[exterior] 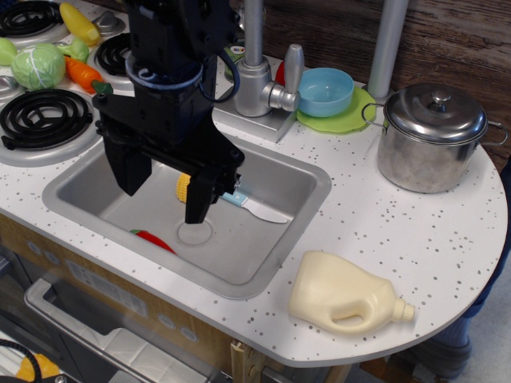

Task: Take lid off pot or pan

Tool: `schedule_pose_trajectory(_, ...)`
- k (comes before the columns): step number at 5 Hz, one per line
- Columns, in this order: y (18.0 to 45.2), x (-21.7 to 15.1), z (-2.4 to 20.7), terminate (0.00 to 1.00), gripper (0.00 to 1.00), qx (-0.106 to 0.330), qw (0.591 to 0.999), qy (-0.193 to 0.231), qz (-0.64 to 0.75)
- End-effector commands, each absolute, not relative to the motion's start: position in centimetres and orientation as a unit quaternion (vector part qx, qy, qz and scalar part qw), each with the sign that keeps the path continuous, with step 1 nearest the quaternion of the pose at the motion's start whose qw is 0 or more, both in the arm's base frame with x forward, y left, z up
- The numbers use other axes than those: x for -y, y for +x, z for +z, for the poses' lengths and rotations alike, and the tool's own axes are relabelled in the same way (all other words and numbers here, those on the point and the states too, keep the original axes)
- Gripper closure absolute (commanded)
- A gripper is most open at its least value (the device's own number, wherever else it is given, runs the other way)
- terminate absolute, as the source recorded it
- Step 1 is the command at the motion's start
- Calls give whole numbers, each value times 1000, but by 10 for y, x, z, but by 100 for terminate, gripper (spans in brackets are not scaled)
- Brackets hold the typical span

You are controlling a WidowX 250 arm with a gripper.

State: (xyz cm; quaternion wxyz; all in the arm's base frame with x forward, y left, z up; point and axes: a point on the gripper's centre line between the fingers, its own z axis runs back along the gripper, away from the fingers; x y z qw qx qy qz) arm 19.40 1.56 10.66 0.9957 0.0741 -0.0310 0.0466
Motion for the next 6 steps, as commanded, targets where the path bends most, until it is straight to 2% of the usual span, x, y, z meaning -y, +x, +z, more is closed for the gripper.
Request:
schedule_pose_trajectory(1, 194, -16, 107, 0, 0, 31, 996, 74, 47)
schedule_pose_trajectory(2, 217, 4, 114, 0, 0, 67, 994, 83, 38)
schedule_pose_trajectory(3, 245, 31, 131, 0, 0, 105, 989, 102, 26)
schedule_pose_trajectory(4, 276, 63, 149, 0, 0, 126, 986, 109, 21)
schedule_pose_trajectory(5, 312, 94, 162, 0, 0, 126, 987, 101, 22)
schedule_pose_trajectory(6, 347, 110, 160, 0, 0, 143, 986, 85, -2)
